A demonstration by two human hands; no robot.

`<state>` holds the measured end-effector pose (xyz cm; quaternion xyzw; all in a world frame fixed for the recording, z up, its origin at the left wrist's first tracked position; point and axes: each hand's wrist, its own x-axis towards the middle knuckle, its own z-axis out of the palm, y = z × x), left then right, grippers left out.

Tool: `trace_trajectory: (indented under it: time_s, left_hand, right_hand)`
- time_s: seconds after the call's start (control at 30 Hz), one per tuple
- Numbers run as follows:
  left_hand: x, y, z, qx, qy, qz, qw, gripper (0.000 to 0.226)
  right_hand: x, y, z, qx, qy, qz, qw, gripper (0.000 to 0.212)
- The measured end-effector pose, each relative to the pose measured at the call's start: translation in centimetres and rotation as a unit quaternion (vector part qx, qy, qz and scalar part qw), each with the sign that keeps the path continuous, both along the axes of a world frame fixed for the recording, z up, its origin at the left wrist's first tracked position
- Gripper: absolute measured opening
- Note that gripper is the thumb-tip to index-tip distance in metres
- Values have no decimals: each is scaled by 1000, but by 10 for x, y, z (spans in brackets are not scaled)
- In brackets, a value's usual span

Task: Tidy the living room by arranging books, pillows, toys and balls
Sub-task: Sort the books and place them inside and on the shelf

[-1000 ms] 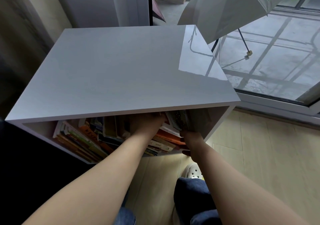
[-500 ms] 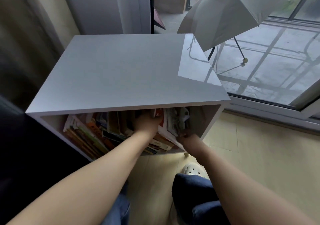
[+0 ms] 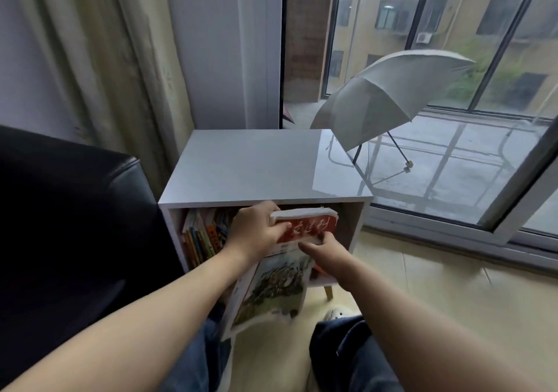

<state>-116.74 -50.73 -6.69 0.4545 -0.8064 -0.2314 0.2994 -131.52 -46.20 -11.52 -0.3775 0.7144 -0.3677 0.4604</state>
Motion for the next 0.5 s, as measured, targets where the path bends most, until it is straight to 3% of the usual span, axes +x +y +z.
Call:
trace_trajectory:
  time_s: [0.13,0.2,0.37,0.5]
  left_hand:
    - [24,12,50,48,172,-16,984,14]
    - [33,13,73,88,278,-16,956,19]
    - [40,-1,134,183,490,-44,851,13]
    - [27,-36,164,172,516,22,839,13]
  right_hand:
    - [0,13,20,-116,-54,-66,990,104]
    - [0,16,32,-157,-86,-49,983,109]
    - [7,25,80,-187,-101,-24,977,77]
    - [1,7,108,-237,-58,-58,968,30]
